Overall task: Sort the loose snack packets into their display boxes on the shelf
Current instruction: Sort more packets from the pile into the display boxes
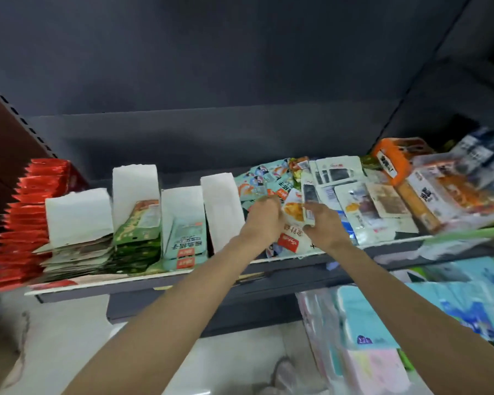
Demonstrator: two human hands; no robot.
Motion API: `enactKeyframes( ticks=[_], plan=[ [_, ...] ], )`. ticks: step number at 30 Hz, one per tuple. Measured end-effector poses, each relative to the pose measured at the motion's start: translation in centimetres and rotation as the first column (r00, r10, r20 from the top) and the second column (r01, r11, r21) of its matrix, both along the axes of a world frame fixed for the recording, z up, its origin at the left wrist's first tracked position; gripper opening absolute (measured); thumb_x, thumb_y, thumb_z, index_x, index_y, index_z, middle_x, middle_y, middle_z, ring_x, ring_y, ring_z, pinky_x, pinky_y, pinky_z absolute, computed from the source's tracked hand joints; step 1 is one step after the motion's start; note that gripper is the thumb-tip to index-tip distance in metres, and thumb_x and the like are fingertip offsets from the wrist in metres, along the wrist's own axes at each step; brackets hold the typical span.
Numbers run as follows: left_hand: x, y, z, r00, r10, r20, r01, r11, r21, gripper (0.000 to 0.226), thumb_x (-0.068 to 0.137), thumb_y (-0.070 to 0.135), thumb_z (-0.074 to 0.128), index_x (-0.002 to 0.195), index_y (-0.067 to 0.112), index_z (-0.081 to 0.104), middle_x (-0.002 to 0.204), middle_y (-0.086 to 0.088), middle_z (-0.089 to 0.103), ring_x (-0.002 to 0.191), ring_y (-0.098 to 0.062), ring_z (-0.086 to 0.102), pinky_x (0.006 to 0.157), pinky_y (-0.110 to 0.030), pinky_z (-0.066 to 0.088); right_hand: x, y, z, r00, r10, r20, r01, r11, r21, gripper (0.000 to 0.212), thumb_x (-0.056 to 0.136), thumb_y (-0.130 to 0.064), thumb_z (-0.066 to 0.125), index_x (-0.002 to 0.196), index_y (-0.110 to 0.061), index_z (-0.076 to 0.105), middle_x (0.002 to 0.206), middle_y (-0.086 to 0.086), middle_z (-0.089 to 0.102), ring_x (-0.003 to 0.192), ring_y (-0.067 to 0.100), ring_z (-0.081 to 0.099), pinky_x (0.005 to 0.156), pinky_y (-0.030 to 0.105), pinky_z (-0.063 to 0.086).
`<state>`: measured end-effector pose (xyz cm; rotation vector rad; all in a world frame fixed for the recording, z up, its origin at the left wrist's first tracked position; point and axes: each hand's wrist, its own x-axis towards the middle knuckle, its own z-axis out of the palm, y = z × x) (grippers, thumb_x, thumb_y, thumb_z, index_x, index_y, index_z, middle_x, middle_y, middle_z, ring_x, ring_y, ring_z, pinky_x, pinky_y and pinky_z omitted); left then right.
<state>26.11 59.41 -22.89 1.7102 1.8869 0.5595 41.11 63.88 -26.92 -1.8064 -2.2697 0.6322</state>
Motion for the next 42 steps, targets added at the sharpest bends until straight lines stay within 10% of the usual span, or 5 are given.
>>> enactKeyframes(
  ticks=[9,19,25,32,42],
  plan=[
    [3.4,4.3,-6.1,0.936,0.326,-0.136,-0.352,0.83,-0.433,0.048,0.083,0.033,0.069,0.115,0.004,0.049,0.119,-0.015,0.058,0.11,-0.033,0.055,0.092,-0.044,0.048,5.2,4.1,-2.9,0.968,0.249,0.037,-0.233,0.943,-0.238,0.075,0.088,-0.014,0.06,0.15,-0.022,0.018,0.156,0.002,0.018,0.142,0.023,0.022,0.115,0.036,0.024],
    [2.6,5.3,1.6,0.956,0.268,-0.124,-0.261,0.963,0.065,0.021,0.092,0.015,0.057,0.111,0.008,0.06,0.099,-0.016,0.067,0.086,-0.029,0.061,0.068,-0.027,0.04,2.5,4.9,3.4,0.932,0.341,-0.124,-0.325,0.936,0.133,0.074,0.091,-0.013,0.059,0.147,-0.04,0.017,0.152,0.003,0.018,0.111,0.021,0.057,0.09,0.034,0.05],
    [-1.3,1.9,6.4,0.968,0.25,-0.006,-0.23,0.903,0.362,0.011,0.087,0.02,0.062,0.098,0.02,0.06,0.086,0.003,0.068,0.079,-0.021,0.063,0.069,-0.036,0.052,-2.0,4.6,7.7,0.864,0.364,-0.348,-0.275,0.92,0.278,0.013,0.091,-0.015,0.058,0.104,-0.016,0.059,0.095,0.003,0.054,0.08,0.018,0.054,0.07,0.033,0.044],
    [-11.4,-5.7,8.8,0.839,0.363,0.406,-0.512,0.78,0.359,0.031,0.078,0.019,0.076,0.1,0.023,0.054,0.088,0.016,0.065,0.084,-0.002,0.065,0.066,-0.019,0.055,-10.9,-0.2,11.3,0.717,0.377,-0.587,-0.315,0.926,0.209,0.022,0.092,-0.014,0.058,0.072,-0.02,0.05,0.075,0.004,0.064,0.064,0.016,0.063,0.05,0.018,0.048],
    [-26.9,-16.1,9.0,0.837,0.432,0.336,-0.547,0.695,0.467,0.019,0.083,0.019,0.071,0.086,0.015,0.053,0.082,0.011,0.063,0.077,0.002,0.06,0.059,-0.006,0.044,-26.6,-10.9,11.2,0.665,0.322,-0.673,-0.343,0.933,0.108,0.016,0.09,-0.015,0.061,0.075,-0.014,0.06,0.084,0.001,0.069,0.065,0.014,0.071,0.043,0.01,0.037]
  ],
)
